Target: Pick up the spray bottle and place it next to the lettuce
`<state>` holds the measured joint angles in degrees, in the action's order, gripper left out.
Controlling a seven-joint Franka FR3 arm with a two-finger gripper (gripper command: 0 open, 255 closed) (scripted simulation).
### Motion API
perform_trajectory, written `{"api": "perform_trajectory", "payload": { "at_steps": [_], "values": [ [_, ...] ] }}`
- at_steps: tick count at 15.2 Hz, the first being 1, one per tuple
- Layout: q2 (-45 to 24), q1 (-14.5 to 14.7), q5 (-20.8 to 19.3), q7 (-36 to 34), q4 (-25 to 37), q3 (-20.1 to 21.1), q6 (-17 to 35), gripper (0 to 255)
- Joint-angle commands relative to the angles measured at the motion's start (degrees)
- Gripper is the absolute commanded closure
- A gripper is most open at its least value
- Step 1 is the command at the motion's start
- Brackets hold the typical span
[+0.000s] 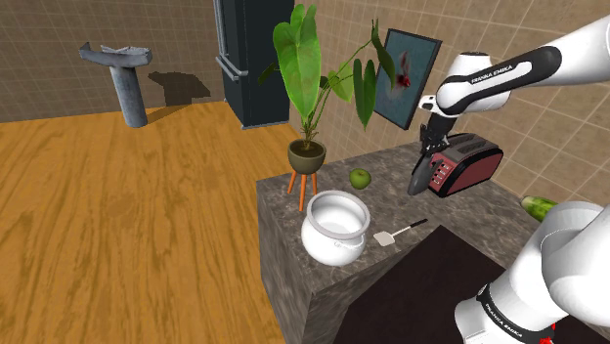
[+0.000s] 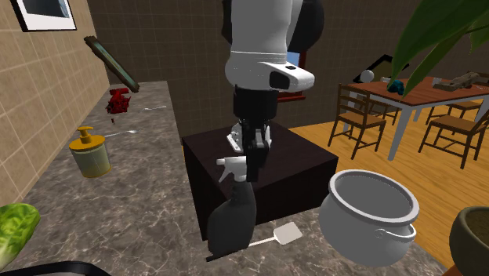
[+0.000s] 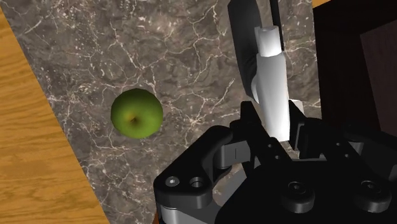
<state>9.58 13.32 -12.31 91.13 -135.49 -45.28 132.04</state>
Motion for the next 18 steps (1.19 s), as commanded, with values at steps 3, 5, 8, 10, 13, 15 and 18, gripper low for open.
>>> {"api": "perform_trajectory", "payload": {
  "at_steps": [3, 5, 8, 10, 13, 15, 18],
  "values": [
    [2.22, -0.34, -1.3, -0.95, 1.7, 0.92, -3.58, 255],
    [3.2, -0.48, -1.78, -1.3, 2.58, 1.37, -5.29, 255],
    [4.51, -0.65, -2.33, -1.72, 3.98, 2.05, -7.84, 255],
    [5.29, -0.74, -2.61, -1.94, 4.97, 2.49, -9.51, 255],
    [6.32, -0.84, -2.91, -2.18, 6.53, 3.12, -12.0, 255],
    [6.91, -0.88, -3.04, -2.3, 7.63, 3.52, -13.63, 255],
    [7.68, -0.91, -3.16, -2.41, 9.37, 4.1, -16.05, 255]
  ]
}}
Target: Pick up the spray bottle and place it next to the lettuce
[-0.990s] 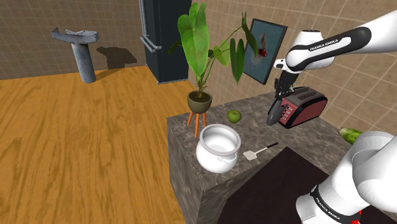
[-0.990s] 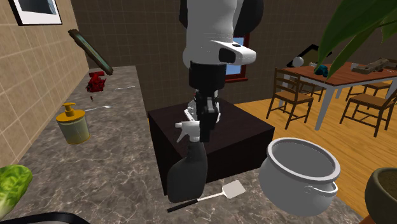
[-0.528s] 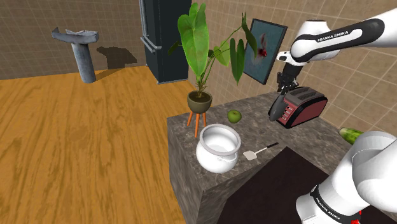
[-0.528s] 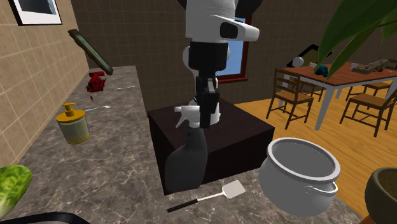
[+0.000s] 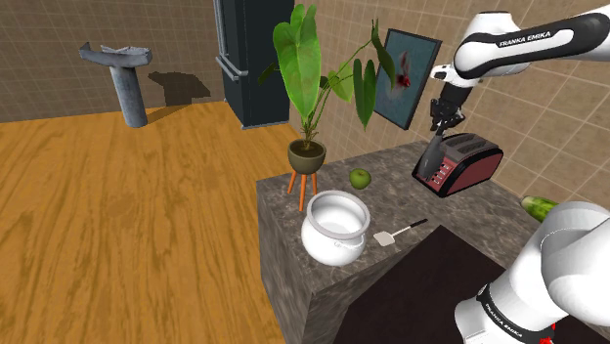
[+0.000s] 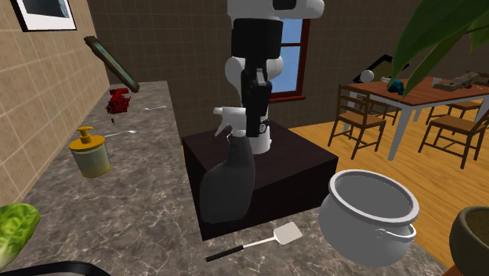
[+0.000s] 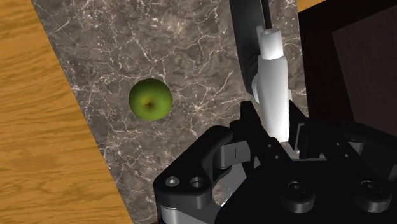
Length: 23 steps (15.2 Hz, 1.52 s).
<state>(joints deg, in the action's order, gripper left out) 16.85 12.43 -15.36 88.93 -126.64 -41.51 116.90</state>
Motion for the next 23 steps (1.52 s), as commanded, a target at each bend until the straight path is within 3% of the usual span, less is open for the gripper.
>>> {"api": "perform_trajectory", "payload": {
  "at_steps": [1, 18, 23],
  "values": [
    [0.62, -0.01, -0.13, -0.22, 1.11, 0.51, -1.72, 255],
    [1.94, 0.47, 0.57, 0.33, 12.79, 2.79, -14.62, 255],
    [4.36, -2.16, -1.58, 6.08, 12.19, -0.97, -14.91, 255]
  ]
}}
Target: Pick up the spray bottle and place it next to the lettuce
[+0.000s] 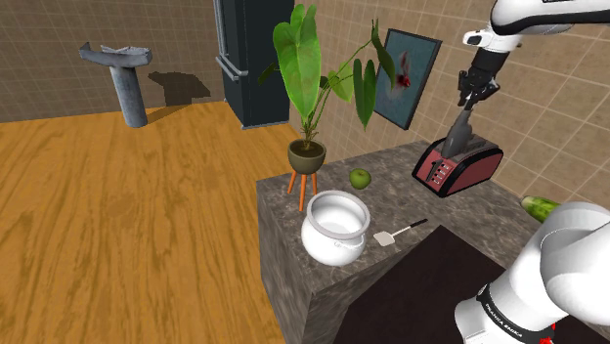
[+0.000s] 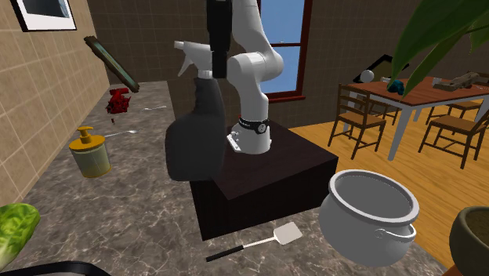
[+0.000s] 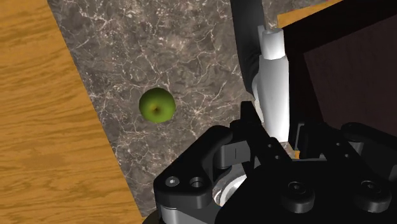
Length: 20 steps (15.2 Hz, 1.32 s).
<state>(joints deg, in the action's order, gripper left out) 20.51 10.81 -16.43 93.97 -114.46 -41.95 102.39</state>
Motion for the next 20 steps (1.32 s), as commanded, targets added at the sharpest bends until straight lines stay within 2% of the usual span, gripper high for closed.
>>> {"api": "perform_trajectory", "payload": {
  "at_steps": [1, 7, 13, 17, 20],
  "values": [
    [1.0, -1.01, -0.86, 2.28, 0.09, -1.38, -0.46, 255],
    [1.44, -3.15, -2.2, 10.31, 1.81, -7.39, -0.64, 255],
    [-0.79, -3.52, -1.57, 19.62, 5.75, -15.63, -0.48, 255],
    [-4.31, -1.94, 0.86, 26.96, 9.63, -23.55, -0.16, 255],
    [-9.02, 1.48, 5.07, 33.85, 13.22, -32.73, 0.2, 255]
  ]
}}
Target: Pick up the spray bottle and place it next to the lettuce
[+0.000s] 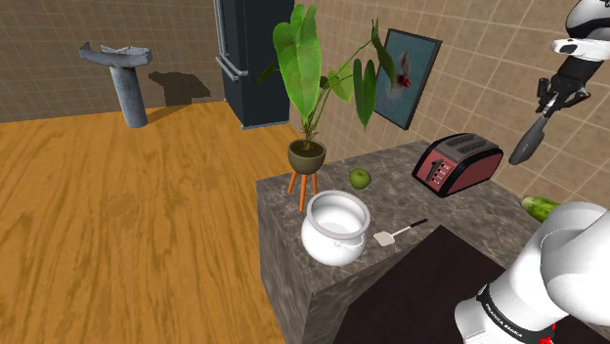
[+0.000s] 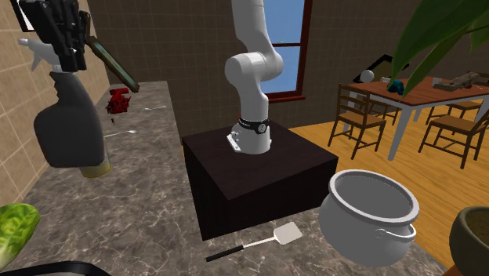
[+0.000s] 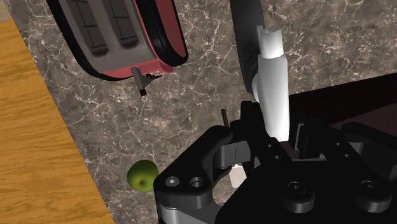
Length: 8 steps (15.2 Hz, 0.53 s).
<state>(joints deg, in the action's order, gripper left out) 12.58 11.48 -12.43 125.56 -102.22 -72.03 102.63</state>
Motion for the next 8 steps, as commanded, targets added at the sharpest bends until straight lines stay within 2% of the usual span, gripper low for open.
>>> {"api": "perform_trajectory", "payload": {
  "at_steps": [1, 2, 3, 4, 5, 8],
  "values": [
    [-3.56, 3.19, 3.54, 5.22, 2.32, -7.48, 0.1, 255],
    [-7.05, 8.8, 7.22, 8.95, 3.73, -16.17, 0.22, 255],
    [-5.05, 18.3, 5.25, 8.75, 5.37, -25.63, -0.27, 255],
    [-3.56, 24.78, 4.0, 9.05, 7.09, -32.4, -0.75, 255],
    [1.46, 25.06, -1.14, 6.83, 9.06, -30.65, -1.93, 255],
    [8.22, 31.73, -7.15, 6.68, 15.36, -36.11, -4.65, 255]
  ]
}}
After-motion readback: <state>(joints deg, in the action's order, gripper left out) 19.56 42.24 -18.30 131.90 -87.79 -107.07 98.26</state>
